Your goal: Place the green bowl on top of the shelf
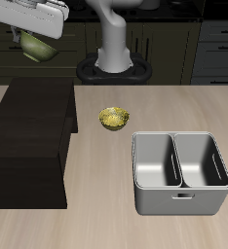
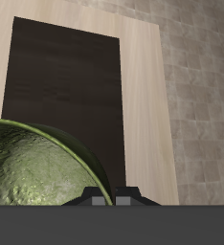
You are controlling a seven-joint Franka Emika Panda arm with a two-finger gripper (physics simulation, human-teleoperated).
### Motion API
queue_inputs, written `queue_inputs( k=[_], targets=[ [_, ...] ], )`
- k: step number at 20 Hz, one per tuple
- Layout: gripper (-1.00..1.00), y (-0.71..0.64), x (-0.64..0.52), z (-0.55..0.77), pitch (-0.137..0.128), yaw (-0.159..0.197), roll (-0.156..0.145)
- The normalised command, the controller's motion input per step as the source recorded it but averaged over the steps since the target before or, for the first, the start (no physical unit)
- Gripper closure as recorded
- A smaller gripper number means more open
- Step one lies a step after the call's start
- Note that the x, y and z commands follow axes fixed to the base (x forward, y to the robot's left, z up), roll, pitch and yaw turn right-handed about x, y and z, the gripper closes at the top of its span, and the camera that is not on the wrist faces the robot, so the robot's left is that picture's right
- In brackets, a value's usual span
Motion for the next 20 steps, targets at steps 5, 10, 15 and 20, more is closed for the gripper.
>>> queue_inputs(
  k=[5, 10, 15, 20],
  targets=[
    [1.00, -0.02, 0.09, -0.01, 0.004, 0.012, -0.013],
    [1.00, 0.10, 0.01, -0.14, 0.006, 0.016, 0.022],
    [1.00, 0.12, 0.01, -0.23, 0.022, 0.016, 0.016],
    [1.00, 0.03, 0.05, -0.33, 0.038, -0.027, 0.005]
  ],
)
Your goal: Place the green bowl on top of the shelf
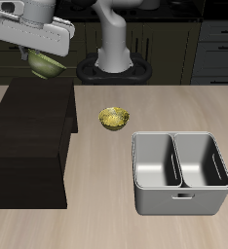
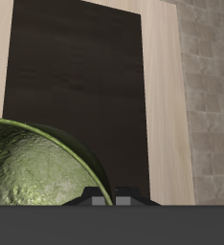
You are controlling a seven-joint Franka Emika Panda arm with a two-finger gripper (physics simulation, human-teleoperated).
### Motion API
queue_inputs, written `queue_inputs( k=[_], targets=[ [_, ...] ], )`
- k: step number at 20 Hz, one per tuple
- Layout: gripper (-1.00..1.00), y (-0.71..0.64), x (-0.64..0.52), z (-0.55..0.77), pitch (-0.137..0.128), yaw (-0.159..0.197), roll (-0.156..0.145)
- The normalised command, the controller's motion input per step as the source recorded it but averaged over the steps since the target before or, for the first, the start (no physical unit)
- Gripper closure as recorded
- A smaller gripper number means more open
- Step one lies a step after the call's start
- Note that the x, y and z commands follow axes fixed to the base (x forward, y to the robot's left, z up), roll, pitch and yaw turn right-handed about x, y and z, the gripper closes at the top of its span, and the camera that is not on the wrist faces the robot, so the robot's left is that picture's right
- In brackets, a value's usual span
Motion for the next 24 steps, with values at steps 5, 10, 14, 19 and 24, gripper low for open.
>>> queue_inputs(
  k=[5, 10, 14, 19, 24],
  targets=[
    [1.00, -0.01, 0.04, -0.10, 0.016, -0.023, -0.011],
    [1.00, 0.08, 0.04, -0.21, 0.020, 0.014, 0.011],
    [1.00, 0.03, 0.02, -0.13, 0.011, 0.051, -0.084],
    [-1.00, 0.10, -0.01, -0.10, 0.000, 0.056, 0.035],
    [-1.00, -0.01, -0.01, -0.06, 0.014, 0.008, -0.005]
  ],
)
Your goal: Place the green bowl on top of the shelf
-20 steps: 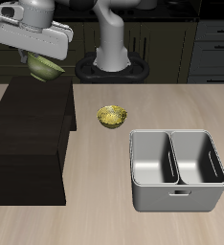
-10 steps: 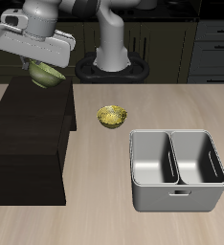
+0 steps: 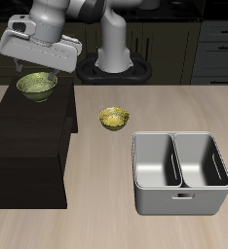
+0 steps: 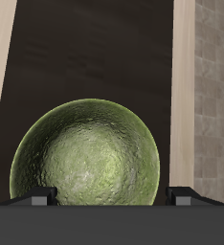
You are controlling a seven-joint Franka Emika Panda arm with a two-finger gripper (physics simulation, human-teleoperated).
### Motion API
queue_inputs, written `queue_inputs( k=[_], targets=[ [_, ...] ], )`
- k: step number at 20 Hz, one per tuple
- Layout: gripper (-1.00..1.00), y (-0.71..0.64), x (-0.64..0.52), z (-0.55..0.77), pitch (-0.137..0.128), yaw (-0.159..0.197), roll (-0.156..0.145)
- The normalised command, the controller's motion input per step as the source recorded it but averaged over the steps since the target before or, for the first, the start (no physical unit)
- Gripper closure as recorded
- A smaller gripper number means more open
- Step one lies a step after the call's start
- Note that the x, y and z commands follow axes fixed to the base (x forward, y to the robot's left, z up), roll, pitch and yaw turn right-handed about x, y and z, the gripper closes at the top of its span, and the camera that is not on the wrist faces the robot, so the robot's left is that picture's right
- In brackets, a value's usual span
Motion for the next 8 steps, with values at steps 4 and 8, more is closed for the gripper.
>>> queue_inputs(
  k=[4, 8],
  targets=[
    [-1.00, 0.04, -0.07, -0.02, -0.002, -0.006, 0.013],
    [-1.00, 0.07, -0.14, 0.01, -0.004, -0.006, 0.021]
  ],
)
